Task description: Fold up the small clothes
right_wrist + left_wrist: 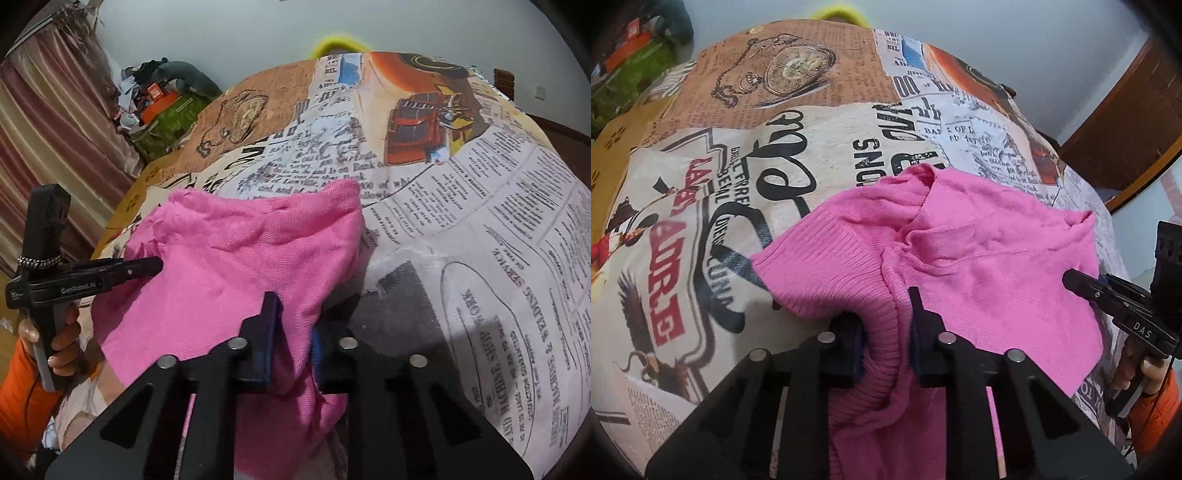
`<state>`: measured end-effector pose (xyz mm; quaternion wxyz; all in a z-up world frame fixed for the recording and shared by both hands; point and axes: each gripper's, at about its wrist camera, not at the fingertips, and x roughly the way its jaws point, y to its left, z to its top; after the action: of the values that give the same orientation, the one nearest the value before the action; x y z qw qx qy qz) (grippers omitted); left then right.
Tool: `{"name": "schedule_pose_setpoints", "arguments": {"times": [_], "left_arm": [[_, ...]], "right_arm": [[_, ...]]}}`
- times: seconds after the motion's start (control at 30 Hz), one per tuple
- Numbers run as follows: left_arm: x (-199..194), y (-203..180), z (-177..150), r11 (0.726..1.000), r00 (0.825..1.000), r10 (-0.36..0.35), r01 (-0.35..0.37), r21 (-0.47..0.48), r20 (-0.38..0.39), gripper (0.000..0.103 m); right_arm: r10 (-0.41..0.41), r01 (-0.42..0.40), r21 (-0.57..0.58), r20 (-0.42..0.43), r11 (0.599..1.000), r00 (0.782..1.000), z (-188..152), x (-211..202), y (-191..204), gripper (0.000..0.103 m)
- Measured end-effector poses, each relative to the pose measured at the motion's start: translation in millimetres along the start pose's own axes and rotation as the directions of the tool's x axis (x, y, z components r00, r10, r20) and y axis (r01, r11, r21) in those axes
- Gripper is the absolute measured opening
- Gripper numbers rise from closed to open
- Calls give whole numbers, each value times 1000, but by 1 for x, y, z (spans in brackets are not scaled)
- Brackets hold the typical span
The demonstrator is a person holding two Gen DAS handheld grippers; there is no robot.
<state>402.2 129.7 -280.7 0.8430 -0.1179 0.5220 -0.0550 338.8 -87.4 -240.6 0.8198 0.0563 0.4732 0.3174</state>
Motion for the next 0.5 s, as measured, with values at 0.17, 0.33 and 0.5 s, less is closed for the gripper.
{"name": "schedule_pose_setpoints", "arguments": {"times": [0.17, 0.33, 0.5], "left_arm": [[-36, 10, -5, 1000, 997, -15, 17, -23, 73, 17], [-82, 19, -8, 1000, 987, -10, 14, -20, 159, 16], [-133, 38, -16, 999, 968, 29, -24, -22, 248, 16]], "right_arm": [[0, 2, -47, 46, 999, 999, 6, -21, 18, 10], [21, -11, -105, 95, 994, 995, 17, -40, 47, 10], [45, -24, -174, 121, 984, 992, 26, -45, 90, 9]]}}
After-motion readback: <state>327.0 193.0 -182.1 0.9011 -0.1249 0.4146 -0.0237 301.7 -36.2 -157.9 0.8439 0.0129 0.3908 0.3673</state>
